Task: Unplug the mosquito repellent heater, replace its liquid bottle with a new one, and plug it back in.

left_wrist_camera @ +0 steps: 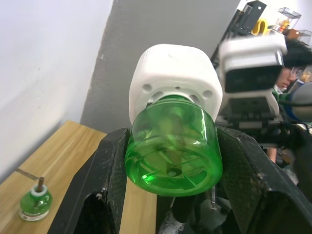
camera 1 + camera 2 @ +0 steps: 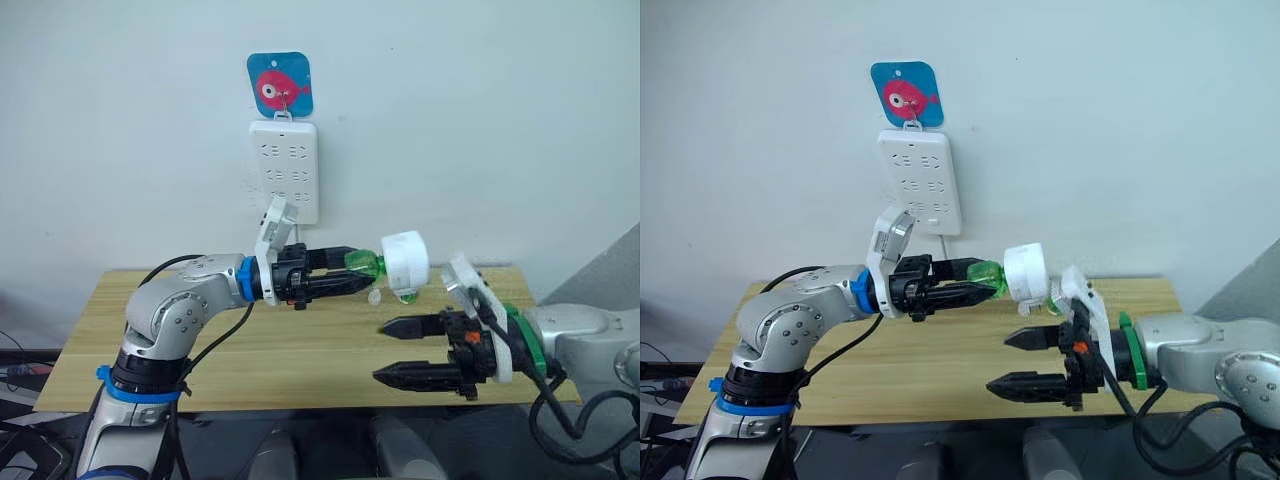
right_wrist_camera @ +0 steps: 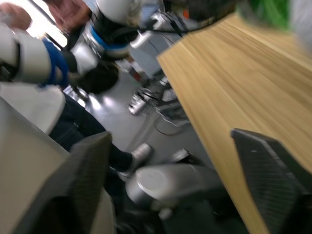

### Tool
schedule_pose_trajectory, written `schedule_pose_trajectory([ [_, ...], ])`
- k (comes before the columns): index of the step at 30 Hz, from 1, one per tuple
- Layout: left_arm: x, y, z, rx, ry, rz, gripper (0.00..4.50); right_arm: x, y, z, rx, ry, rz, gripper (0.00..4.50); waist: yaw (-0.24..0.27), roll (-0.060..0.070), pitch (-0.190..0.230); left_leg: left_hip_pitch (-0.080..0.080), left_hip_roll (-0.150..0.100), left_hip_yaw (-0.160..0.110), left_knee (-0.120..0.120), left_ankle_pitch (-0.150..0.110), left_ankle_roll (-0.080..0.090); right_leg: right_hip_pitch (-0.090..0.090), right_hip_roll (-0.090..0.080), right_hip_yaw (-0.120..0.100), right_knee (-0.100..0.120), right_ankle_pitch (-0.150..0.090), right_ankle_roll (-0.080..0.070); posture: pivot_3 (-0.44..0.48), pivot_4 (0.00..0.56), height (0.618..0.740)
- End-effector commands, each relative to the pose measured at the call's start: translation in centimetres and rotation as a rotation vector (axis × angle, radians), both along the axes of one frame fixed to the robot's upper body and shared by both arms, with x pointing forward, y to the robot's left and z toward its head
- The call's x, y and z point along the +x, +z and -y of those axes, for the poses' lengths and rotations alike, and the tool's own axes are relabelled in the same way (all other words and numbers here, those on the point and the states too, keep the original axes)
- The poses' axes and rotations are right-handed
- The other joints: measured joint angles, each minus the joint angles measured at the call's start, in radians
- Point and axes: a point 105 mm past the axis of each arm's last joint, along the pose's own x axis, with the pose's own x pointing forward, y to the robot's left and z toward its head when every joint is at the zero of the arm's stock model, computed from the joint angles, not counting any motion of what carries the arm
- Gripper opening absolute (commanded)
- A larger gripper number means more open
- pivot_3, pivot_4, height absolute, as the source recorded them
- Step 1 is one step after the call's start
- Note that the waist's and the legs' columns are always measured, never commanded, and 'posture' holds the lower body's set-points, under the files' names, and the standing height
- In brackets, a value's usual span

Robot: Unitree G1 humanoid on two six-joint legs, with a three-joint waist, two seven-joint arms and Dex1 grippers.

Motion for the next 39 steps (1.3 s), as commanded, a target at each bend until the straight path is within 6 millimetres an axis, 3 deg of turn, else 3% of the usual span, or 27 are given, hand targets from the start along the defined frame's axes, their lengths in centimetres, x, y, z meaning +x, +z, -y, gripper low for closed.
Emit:
schedule_pose_trajectory([
  [1, -0.4, 1.0, -0.4, -0.013, -0.029, 0.045, 2.35, 1.1, 0.9, 1.4, 0.05, -0.06, 0.135, 2.41, 0.0, 0.0, 0.0, 0.0, 0.0, 0.0, 0.0, 0.0, 0.0, 0.0, 0.0, 0.0, 0.0, 0.0, 0.0, -0.148, 0.084, 0.711],
  [7, -1.6, 1.1, -1.0, 0.041, -0.149, 0.002, 2.35, 4.7, -0.5, 5.1, -0.047, -0.213, 0.172, 0.19, -0.011, 0.001, -0.002, 0.002, 0.0, 0.002, 0.0, 0.0, 0.0, 0.001, 0.0, 0.002, 0.0, 0.0, 0.0, -0.167, 0.078, 0.711],
  [8, -1.9, 1.1, -1.1, 0.05, -0.17, -0.003, 2.35, 5.5, -0.7, 5.4, -0.069, -0.227, 0.204, 0.0, -0.012, 0.001, -0.002, 0.002, 0.0, 0.002, 0.001, 0.0, 0.0, 0.001, 0.0, 0.002, 0.0, 0.0, 0.0, -0.168, 0.077, 0.711],
  [11, -2.3, 1.4, -1.1, 0.06, -0.209, -0.02, 2.35, 7.2, -0.8, 5.5, -0.094, -0.25, 0.255, 0.0, -0.016, 0.001, -0.004, 0.002, 0.0, 0.002, 0.001, 0.0, 0.0, 0.001, 0.0, 0.002, 0.0, 0.0, 0.001, -0.169, 0.076, 0.711],
  [14, -2.3, 1.4, -1.1, 0.061, -0.214, -0.024, 2.35, 7.6, -0.2, 4.0, -0.061, -0.191, 0.28, 0.0, -0.02, 0.002, -0.004, 0.002, 0.0, 0.002, 0.0, 0.0, 0.0, 0.001, 0.0, 0.002, 0.0, 0.0, 0.001, -0.165, 0.074, 0.711],
  [25, -0.6, 1.6, -0.7, 0.017, -0.088, 0.006, 2.35, 3.7, 3.3, -0.9, 0.13, 0.011, 0.221, 0.0, -0.024, 0.002, -0.005, 0.001, 0.0, -0.003, 0.001, 0.0, 0.0, 0.002, -0.001, -0.002, 0.001, 0.001, 0.0, -0.161, 0.073, 0.711],
  [39, 0.3, -0.4, -0.7, 0.134, -0.047, 0.079, 2.35, 3.2, 6.4, -1.4, 0.245, -0.001, 0.166, 0.0, -0.029, 0.002, -0.006, 0.001, 0.0, -0.002, 0.001, 0.0, 0.0, 0.002, 0.0, -0.002, 0.0, 0.001, 0.0, -0.17, 0.071, 0.711],
])
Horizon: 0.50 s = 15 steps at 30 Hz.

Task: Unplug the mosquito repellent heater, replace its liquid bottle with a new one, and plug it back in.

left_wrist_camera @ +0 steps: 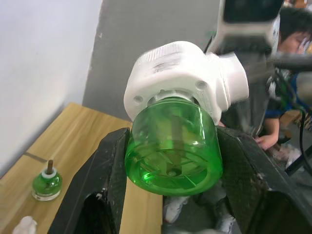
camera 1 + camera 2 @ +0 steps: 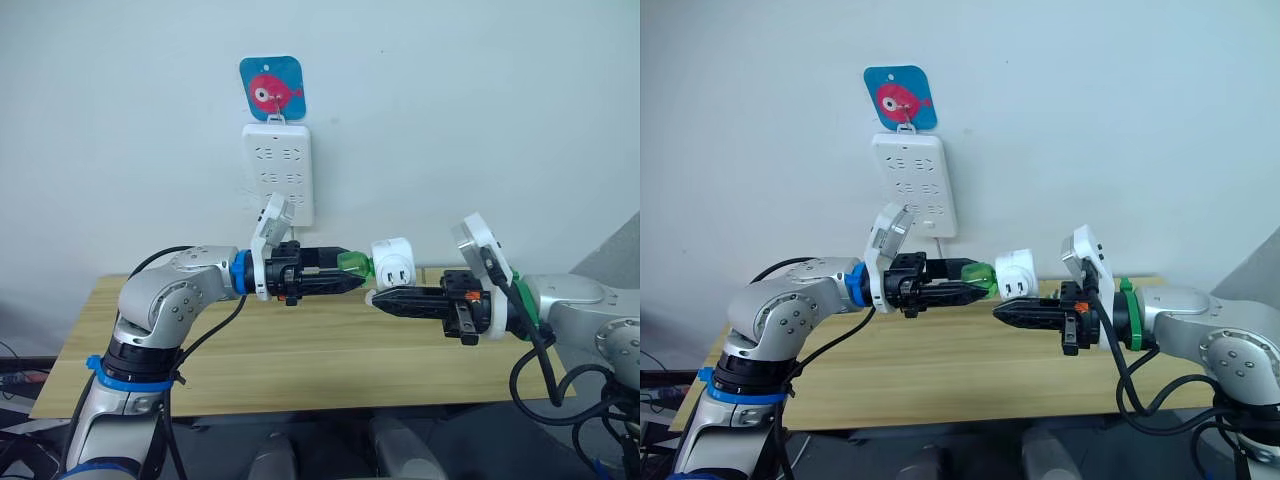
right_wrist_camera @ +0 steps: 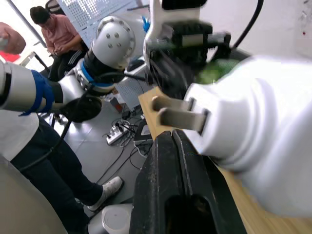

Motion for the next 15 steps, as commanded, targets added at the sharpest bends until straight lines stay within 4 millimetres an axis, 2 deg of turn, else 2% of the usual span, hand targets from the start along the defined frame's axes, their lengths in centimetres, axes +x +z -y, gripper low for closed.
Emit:
schedule_pose_trajectory([
  [1, -0.3, 0.2, -0.1, 0.026, -0.028, 0.063, 2.35, 0.1, 1.6, -0.1, 0.055, -0.009, 0.014, 0.0, -0.001, 0.0, 0.0, 0.0, 0.0, 0.0, 0.0, 0.0, 0.0, 0.0, 0.0, 0.0, 0.0, 0.0, 0.0, -0.17, 0.071, 0.711],
  [5, -0.8, -0.3, -0.1, 0.068, -0.07, 0.093, 2.35, 1.0, 2.0, 0.1, 0.075, -0.056, -0.005, 0.0, -0.002, 0.0, 0.0, 0.0, 0.0, 0.0, 0.0, 0.0, 0.0, 0.0, 0.0, 0.0, 0.0, 0.0, 0.0, -0.168, 0.072, 0.711],
  [10, -1.7, -0.5, -0.5, 0.079, -0.138, 0.085, 2.35, 2.3, 1.1, 0.7, 0.027, -0.121, -0.014, 0.0, -0.001, 0.0, 0.0, 0.0, 0.0, 0.0, 0.0, 0.0, 0.0, -0.001, 0.0, 0.0, 0.0, 0.0, 0.0, -0.163, 0.073, 0.711],
  [15, -2.4, -0.6, -0.9, 0.087, -0.184, 0.069, 2.35, 2.9, 1.1, 0.9, 0.026, -0.138, -0.019, 0.0, -0.001, 0.0, 0.0, 0.0, 0.0, 0.001, 0.0, 0.0, 0.0, -0.001, 0.0, 0.0, 0.0, 0.0, 0.0, -0.163, 0.073, 0.711],
])
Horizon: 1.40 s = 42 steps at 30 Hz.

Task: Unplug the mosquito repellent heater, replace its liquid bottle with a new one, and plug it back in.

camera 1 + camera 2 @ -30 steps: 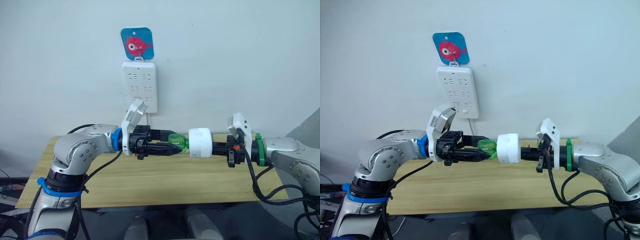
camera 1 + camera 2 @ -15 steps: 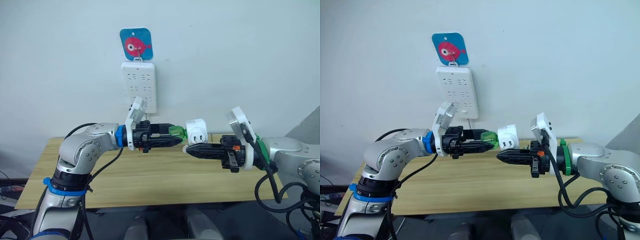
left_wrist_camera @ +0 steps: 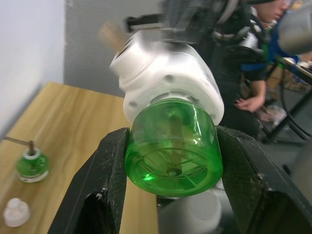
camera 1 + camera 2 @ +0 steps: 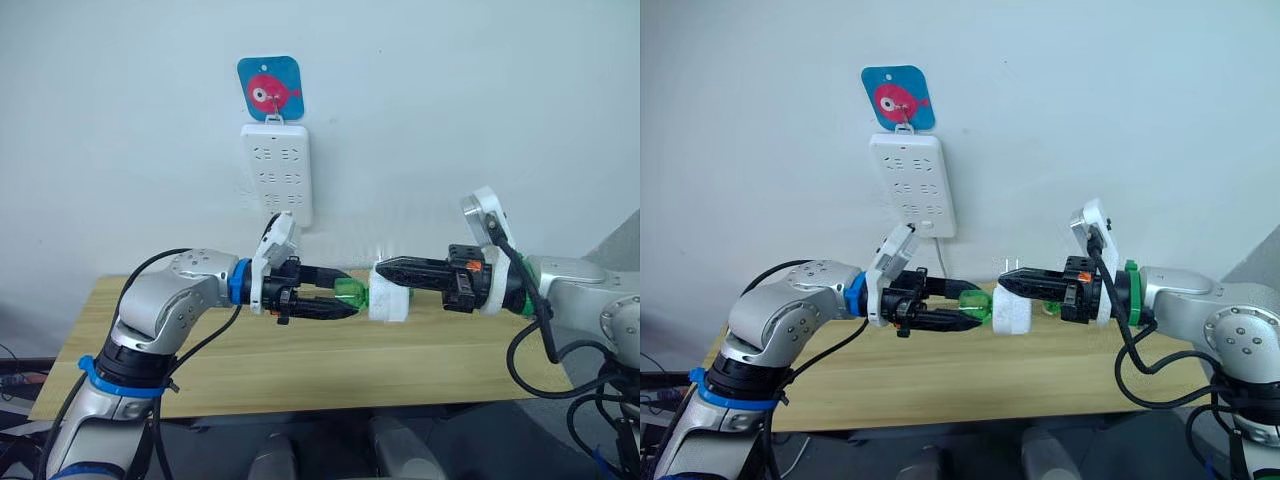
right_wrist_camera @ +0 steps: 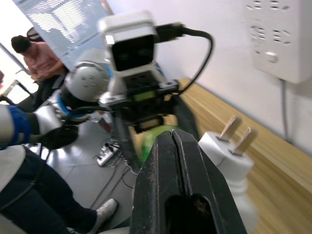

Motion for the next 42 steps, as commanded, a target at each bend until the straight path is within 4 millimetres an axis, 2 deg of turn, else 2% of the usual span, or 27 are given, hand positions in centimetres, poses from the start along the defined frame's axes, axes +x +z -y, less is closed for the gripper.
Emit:
schedule_pose_trajectory([
  [1, -0.9, 0.8, -0.1, -0.013, -0.056, 0.023, 2.35, 0.3, 1.0, 0.0, 0.009, 0.0, 0.038, 0.0, 0.0, 0.0, 0.0, 0.0, 0.0, 0.0, 0.0, 0.0, 0.0, 0.0, 0.0, 0.0, 0.0, 0.0, 0.0, -0.163, 0.073, 0.711],
  [8, -1.4, 1.5, -0.3, -0.041, -0.089, -0.032, 2.35, 0.5, 0.6, 0.4, -0.024, 0.002, 0.033, 0.0, 0.0, 0.0, 0.0, 0.0, 0.0, 0.0, 0.0, 0.0, 0.0, 0.0, 0.0, 0.0, 0.0, 0.0, 0.0, -0.162, 0.073, 0.711],
  [17, -1.2, 2.3, -0.2, -0.072, -0.08, -0.061, 2.35, -0.7, -0.4, -0.3, -0.073, 0.081, 0.035, 0.0, 0.0, 0.0, 0.0, 0.0, 0.0, 0.0, 0.0, 0.0, 0.0, 0.0, 0.0, 0.0, 0.0, 0.0, 0.0, -0.163, 0.075, 0.711],
  [30, -1.1, 3.7, 0.0, -0.133, -0.066, -0.117, 2.34, -1.6, -1.5, -0.3, -0.102, 0.122, 0.017, 0.0, 0.001, 0.0, 0.0, 0.0, 0.0, 0.0, 0.0, 0.0, 0.0, 0.0, 0.0, 0.0, 0.0, 0.0, 0.0, -0.159, 0.077, 0.711],
  [42, 0.4, 4.3, 0.3, -0.166, 0.022, -0.102, 2.34, -3.1, -1.7, -0.4, -0.072, 0.174, -0.05, 0.0, 0.001, 0.0, 0.0, 0.0, 0.0, 0.0, 0.0, 0.0, 0.0, 0.0, 0.0, 0.0, 0.0, 0.0, 0.0, -0.162, 0.079, 0.711],
])
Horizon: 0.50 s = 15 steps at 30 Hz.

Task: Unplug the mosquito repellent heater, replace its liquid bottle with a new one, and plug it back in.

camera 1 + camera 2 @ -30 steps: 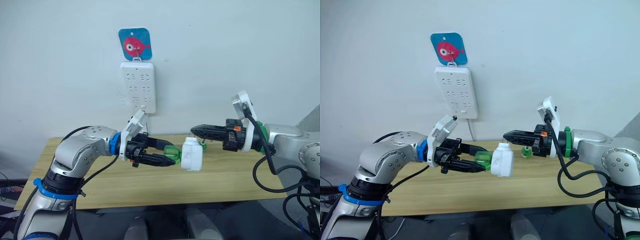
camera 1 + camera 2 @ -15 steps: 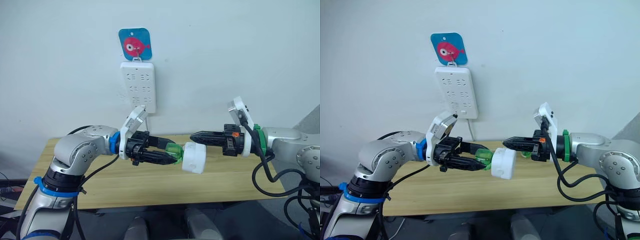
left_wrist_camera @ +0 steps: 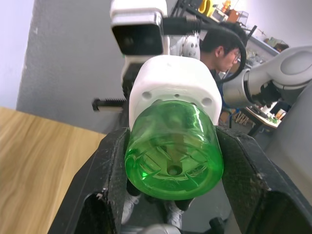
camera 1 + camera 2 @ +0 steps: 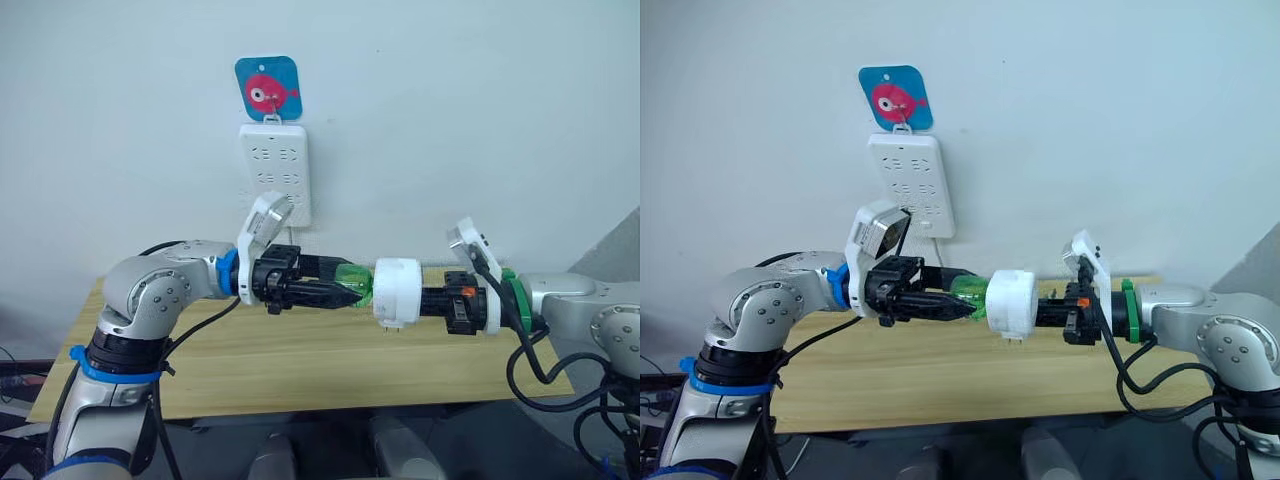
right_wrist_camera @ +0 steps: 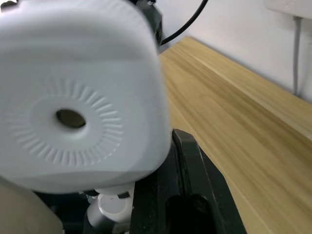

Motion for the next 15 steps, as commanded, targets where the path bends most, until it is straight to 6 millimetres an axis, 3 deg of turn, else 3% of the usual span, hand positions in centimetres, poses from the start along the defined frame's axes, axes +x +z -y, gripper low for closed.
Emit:
schedule_pose_trajectory([
  [1, 1.0, 0.6, -0.1, -0.005, 0.075, 0.056, 2.34, -1.6, 1.3, -0.7, 0.047, 0.08, 0.029, 0.0, 0.0, 0.0, 0.0, 0.0, 0.0, 0.0, 0.0, 0.0, 0.0, 0.0, 0.0, 0.0, 0.0, 0.0, 0.0, -0.162, 0.079, 0.711],
  [15, 1.9, 0.5, 0.2, -0.012, 0.143, 0.089, 2.34, -2.0, 2.9, -1.1, 0.169, 0.07, -0.02, 0.0, 0.0, 0.0, 0.0, 0.0, 0.0, 0.0, 0.0, 0.0, 0.0, 0.0, 0.0, 0.0, 0.0, 0.0, 0.0, -0.165, 0.08, 0.711],
])
